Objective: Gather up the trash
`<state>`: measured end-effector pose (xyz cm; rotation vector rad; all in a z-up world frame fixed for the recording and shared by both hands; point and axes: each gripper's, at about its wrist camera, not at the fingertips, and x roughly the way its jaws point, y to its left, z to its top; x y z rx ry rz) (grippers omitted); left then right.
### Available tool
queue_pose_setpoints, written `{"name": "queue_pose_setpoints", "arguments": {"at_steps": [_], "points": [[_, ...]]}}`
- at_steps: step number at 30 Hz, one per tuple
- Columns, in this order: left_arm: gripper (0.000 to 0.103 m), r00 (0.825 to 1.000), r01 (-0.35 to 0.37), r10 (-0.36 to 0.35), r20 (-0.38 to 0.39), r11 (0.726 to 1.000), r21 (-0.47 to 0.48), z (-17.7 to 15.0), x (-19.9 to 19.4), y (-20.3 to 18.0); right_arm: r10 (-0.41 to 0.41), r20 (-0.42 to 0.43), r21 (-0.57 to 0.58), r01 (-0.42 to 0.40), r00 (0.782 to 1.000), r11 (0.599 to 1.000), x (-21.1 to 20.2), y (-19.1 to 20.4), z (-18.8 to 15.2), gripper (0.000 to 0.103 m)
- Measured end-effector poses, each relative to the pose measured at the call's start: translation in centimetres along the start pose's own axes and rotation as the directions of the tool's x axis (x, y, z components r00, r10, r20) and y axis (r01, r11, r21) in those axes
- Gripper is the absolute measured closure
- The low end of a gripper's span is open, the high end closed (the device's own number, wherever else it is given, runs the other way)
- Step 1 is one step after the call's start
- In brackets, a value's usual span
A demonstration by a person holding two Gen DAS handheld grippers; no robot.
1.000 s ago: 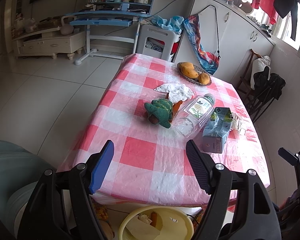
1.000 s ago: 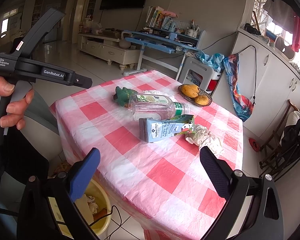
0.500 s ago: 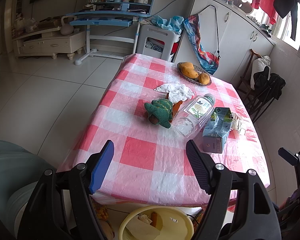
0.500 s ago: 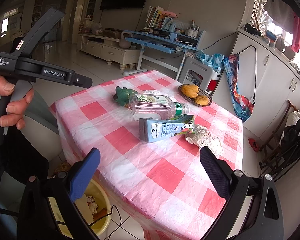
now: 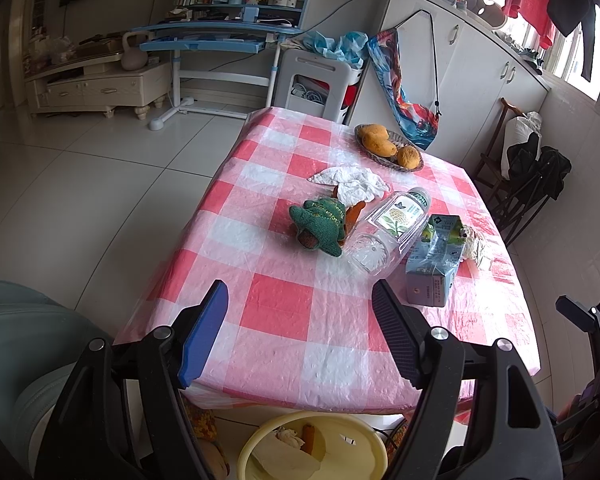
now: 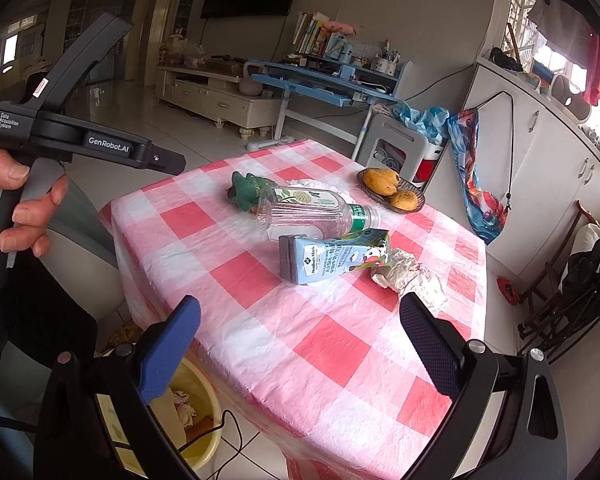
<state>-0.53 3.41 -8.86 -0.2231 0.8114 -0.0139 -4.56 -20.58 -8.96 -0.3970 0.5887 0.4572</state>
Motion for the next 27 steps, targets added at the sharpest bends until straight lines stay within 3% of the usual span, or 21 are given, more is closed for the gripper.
{"name": "queue_pose_setpoints", "arguments": {"at_steps": [27], "points": [[0.032, 1.0, 0.0, 0.0, 0.0, 1.0, 0.0, -0.03, 0.03, -0.02, -0.002, -0.005, -0.002, 0.002, 1.0, 1.0, 0.24, 0.01, -0.02, 0.008]]}}
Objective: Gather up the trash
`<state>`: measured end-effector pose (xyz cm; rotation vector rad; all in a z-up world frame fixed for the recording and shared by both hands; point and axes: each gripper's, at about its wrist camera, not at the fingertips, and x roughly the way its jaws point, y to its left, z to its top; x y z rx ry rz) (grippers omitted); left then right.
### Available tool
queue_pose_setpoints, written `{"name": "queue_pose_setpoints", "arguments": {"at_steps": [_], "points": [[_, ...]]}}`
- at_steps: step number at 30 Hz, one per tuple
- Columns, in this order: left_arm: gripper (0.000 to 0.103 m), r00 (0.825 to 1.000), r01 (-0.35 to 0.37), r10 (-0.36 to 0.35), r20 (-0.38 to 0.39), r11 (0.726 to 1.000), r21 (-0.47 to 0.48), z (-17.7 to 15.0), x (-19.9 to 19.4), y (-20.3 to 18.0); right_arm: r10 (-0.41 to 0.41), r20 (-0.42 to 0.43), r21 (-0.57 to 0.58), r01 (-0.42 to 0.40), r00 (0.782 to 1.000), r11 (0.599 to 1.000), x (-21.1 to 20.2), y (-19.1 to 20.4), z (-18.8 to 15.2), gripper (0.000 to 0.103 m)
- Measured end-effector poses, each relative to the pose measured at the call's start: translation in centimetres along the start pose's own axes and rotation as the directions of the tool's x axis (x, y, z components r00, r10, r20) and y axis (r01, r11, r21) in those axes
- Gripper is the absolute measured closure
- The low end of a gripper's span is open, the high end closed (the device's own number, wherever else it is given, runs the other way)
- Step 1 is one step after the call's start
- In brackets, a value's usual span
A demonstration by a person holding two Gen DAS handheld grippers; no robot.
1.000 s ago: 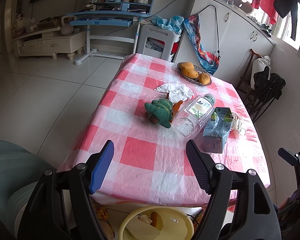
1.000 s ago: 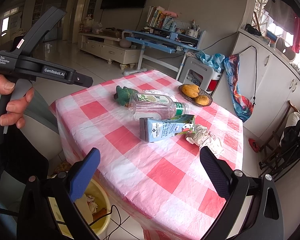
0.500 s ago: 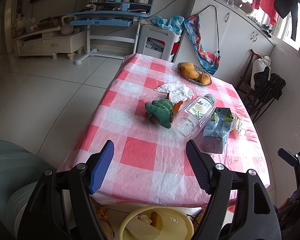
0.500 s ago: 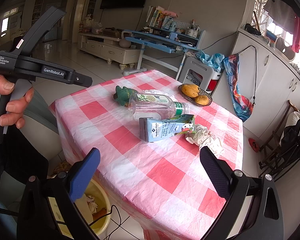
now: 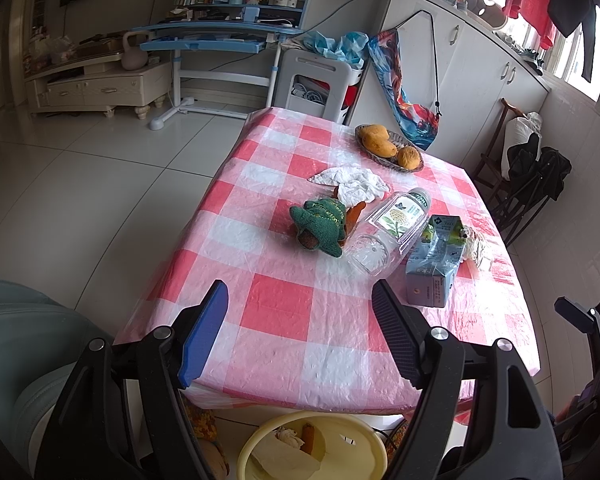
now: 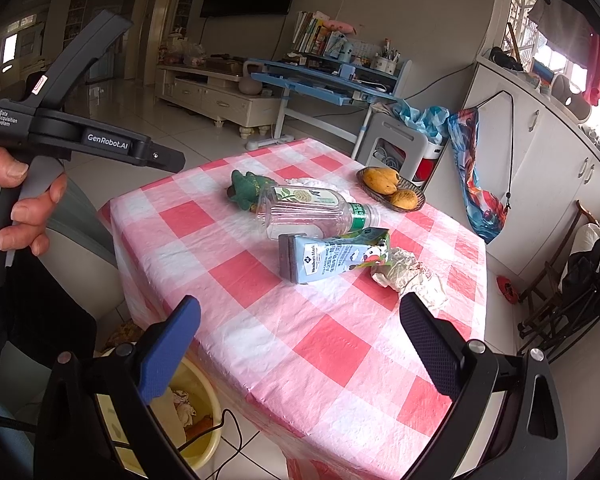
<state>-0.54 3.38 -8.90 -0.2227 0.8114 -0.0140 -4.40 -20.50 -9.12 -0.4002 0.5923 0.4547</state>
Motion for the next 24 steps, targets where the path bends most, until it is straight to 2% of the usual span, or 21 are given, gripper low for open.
{"name": "queue_pose_setpoints", "arguments": {"at_steps": [24], "points": [[0.032, 1.0, -0.001, 0.001, 0.002, 1.0, -0.002, 0.03, 0.05, 0.17, -0.001, -0.002, -0.002, 0.001, 1.0, 1.0, 0.04, 0.07, 0.0, 0.008]]}}
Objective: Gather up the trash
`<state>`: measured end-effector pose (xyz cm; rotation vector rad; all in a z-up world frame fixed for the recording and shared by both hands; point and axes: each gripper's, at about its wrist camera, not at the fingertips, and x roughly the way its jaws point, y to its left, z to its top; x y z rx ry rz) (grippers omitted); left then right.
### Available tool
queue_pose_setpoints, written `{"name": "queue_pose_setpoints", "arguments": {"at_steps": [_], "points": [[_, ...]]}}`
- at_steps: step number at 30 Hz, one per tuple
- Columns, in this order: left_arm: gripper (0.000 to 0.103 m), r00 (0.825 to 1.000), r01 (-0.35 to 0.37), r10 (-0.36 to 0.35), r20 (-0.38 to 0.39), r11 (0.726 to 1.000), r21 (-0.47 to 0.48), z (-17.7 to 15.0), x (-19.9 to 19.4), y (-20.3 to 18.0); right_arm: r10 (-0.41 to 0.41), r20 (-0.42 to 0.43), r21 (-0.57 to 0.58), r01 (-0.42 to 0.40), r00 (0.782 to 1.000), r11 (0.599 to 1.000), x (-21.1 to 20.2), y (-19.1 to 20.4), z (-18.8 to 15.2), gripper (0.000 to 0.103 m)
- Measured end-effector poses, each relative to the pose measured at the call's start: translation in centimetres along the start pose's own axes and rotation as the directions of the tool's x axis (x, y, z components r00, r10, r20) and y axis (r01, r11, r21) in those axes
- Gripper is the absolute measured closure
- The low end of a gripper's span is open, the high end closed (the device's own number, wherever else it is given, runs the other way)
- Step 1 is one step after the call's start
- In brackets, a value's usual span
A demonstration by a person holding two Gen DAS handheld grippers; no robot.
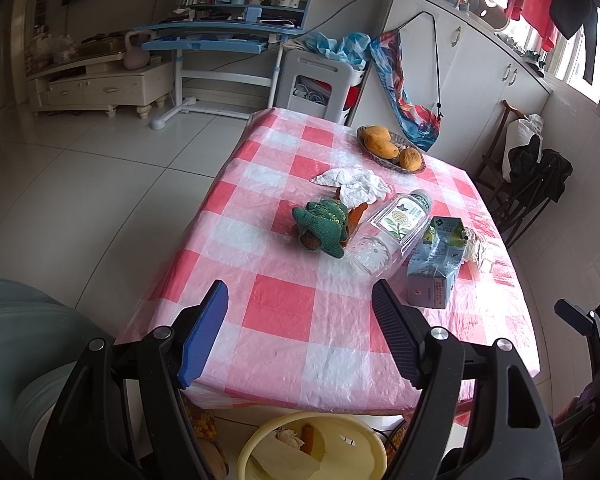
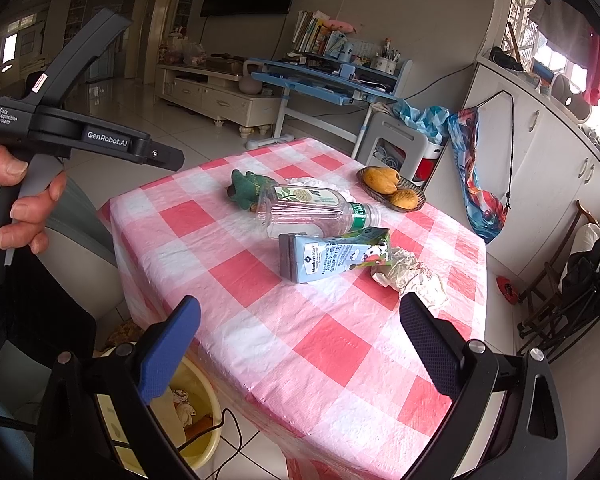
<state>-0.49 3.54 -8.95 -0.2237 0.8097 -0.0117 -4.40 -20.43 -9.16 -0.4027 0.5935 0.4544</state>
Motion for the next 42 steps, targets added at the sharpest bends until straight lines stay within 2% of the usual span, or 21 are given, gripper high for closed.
{"name": "queue_pose_setpoints", "arguments": {"at_steps": [42], "points": [[0.03, 1.0, 0.002, -0.002, 0.01, 1.0, 0.002, 0.21, -0.24, -0.05, 0.001, -0.009, -0.01, -0.001, 1.0, 1.0, 0.27, 0.31, -0.11, 0.008]]}}
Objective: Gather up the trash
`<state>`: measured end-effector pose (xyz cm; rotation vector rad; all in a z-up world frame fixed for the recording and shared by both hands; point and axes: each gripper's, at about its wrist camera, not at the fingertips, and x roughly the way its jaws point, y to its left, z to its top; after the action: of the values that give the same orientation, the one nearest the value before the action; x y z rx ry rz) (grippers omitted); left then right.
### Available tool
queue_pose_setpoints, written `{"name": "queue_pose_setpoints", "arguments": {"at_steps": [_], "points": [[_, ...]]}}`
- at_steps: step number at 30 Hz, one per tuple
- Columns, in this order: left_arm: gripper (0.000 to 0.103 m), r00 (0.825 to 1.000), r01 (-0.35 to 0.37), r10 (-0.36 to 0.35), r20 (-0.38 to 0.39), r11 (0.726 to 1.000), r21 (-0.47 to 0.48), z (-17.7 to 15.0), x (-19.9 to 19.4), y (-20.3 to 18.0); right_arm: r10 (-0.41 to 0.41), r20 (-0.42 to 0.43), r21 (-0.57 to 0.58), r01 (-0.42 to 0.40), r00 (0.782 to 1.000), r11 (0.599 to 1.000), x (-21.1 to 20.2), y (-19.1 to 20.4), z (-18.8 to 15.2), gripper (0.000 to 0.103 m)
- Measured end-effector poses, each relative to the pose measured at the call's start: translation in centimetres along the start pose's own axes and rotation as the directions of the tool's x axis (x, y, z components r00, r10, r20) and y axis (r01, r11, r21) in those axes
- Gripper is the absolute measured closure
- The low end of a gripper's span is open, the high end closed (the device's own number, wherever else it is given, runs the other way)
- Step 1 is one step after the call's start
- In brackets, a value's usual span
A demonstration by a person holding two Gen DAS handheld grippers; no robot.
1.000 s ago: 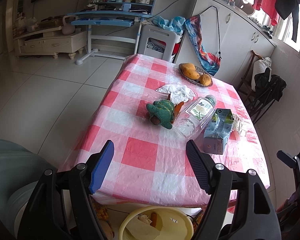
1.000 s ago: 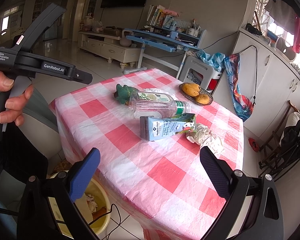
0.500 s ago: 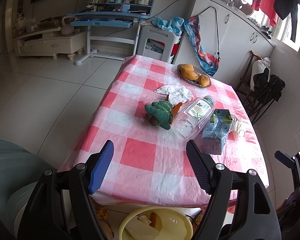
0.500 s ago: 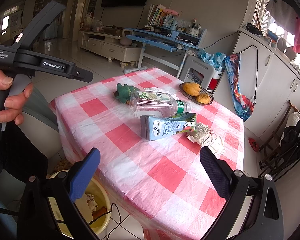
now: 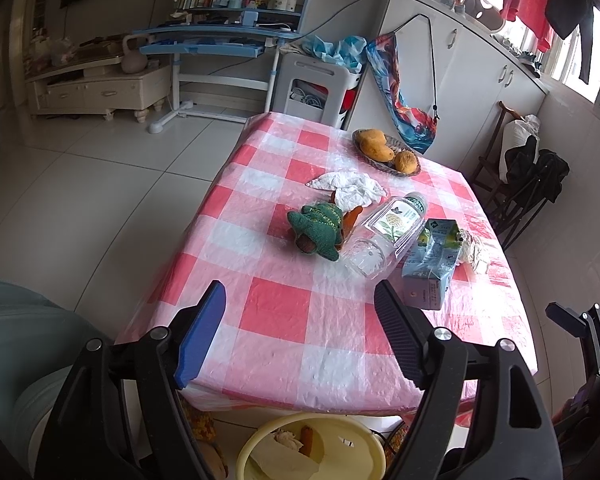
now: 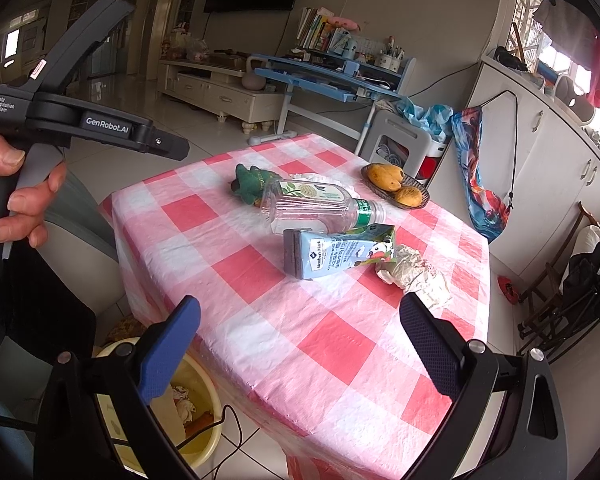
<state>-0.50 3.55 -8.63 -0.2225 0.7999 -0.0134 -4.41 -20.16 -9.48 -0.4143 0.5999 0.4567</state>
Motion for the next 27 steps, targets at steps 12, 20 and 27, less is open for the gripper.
{"name": "queue_pose_setpoints", "arguments": {"at_steps": [12, 20, 27], "points": [[0.029, 1.0, -0.001, 0.001, 0.001, 1.0, 0.002, 0.0, 0.02, 0.01, 0.0, -0.003, -0.002, 0.0, 1.0, 1.0, 0.16, 0.29, -0.13, 0.008], [0.029, 1.0, 0.0, 0.0, 0.001, 1.0, 0.002, -0.06, 0.04, -0.02, 0.0, -0.005, -0.004, 0.0, 1.0, 1.0, 0.16, 0.33, -0.18, 0.008], [0.029, 1.0, 0.0, 0.0, 0.002, 1.0, 0.003, -0.05, 0.06, -0.03, 0.002, -0.007, -0.003, -0.002, 1.0, 1.0, 0.32, 0.38, -0.2, 0.008]]}}
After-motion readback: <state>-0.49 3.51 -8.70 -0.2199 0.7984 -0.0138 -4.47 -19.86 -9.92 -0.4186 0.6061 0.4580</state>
